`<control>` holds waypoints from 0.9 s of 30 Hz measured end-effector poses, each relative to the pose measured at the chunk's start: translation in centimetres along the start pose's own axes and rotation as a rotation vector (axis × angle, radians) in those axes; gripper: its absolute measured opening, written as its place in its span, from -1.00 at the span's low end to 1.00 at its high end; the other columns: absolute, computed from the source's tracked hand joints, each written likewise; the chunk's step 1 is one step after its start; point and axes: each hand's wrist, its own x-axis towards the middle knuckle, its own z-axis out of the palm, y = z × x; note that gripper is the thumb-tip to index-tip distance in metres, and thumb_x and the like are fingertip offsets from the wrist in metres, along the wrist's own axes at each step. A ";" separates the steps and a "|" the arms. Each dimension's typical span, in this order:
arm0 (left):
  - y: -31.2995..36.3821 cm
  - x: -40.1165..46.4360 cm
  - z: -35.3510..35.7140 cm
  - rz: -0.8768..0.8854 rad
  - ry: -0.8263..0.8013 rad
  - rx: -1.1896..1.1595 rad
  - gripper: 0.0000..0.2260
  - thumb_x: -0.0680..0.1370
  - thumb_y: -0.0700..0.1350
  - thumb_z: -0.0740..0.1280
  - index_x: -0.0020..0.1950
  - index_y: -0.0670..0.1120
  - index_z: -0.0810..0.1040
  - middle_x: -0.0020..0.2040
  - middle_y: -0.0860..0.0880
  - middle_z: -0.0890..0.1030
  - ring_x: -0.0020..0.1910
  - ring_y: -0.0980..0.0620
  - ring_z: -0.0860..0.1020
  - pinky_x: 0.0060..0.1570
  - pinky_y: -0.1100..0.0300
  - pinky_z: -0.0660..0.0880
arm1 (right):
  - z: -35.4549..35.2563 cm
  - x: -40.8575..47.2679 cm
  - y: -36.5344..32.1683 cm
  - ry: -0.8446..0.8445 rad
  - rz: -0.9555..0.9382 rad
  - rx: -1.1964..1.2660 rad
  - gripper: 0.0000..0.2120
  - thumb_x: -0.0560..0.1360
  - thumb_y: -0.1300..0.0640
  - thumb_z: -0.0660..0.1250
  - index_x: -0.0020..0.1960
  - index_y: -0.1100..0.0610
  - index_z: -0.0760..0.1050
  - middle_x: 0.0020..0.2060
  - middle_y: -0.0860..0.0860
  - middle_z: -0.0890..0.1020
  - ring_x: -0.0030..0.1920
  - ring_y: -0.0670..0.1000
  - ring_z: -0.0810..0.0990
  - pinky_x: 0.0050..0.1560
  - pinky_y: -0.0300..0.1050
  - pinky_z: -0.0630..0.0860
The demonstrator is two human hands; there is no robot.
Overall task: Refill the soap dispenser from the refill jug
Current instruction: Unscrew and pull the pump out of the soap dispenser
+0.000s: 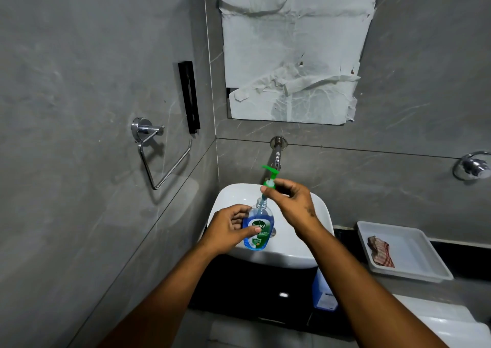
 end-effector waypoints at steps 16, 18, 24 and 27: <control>-0.6 -1.1 -0.6 -0.029 0.005 -0.031 -0.61 0.34 -0.08 0.65 0.11 0.07 0.64 0.04 0.06 0.75 0.03 0.03 0.73 0.08 0.01 0.68 | -1.1 1.0 -3.2 0.083 -0.147 0.213 -0.70 0.33 0.29 0.58 0.01 0.05 0.69 -0.19 -0.15 0.76 -0.11 -0.12 0.74 -0.11 -0.33 0.61; -0.6 -1.2 -0.6 -0.037 0.001 -0.033 -0.60 0.35 -0.08 0.65 0.12 0.05 0.64 0.06 0.05 0.74 0.04 0.03 0.72 0.08 0.01 0.68 | -0.9 0.9 -3.3 0.055 -0.165 0.194 -0.69 0.34 0.30 0.57 -0.02 -0.01 0.69 -0.19 -0.17 0.75 -0.11 -0.13 0.74 -0.11 -0.34 0.60; -1.1 -1.8 -0.5 -0.033 0.016 -0.028 -0.59 0.35 -0.10 0.65 0.15 0.02 0.63 0.08 0.02 0.74 0.04 0.04 0.72 0.07 0.07 0.68 | -1.6 1.6 -4.0 0.174 -0.179 0.329 -0.71 0.31 0.36 0.57 -0.06 0.10 0.64 -0.28 -0.08 0.75 -0.22 -0.13 0.71 -0.16 -0.34 0.59; -1.4 -2.5 -0.8 -0.036 0.029 -0.027 -0.62 0.37 -0.15 0.63 0.11 0.06 0.62 0.07 0.02 0.73 0.03 0.08 0.72 0.00 0.20 0.67 | -2.4 2.6 -4.5 0.208 -0.186 0.361 -0.75 0.30 0.35 0.58 -0.13 0.09 0.64 -0.26 -0.03 0.75 -0.23 -0.11 0.70 -0.18 -0.32 0.58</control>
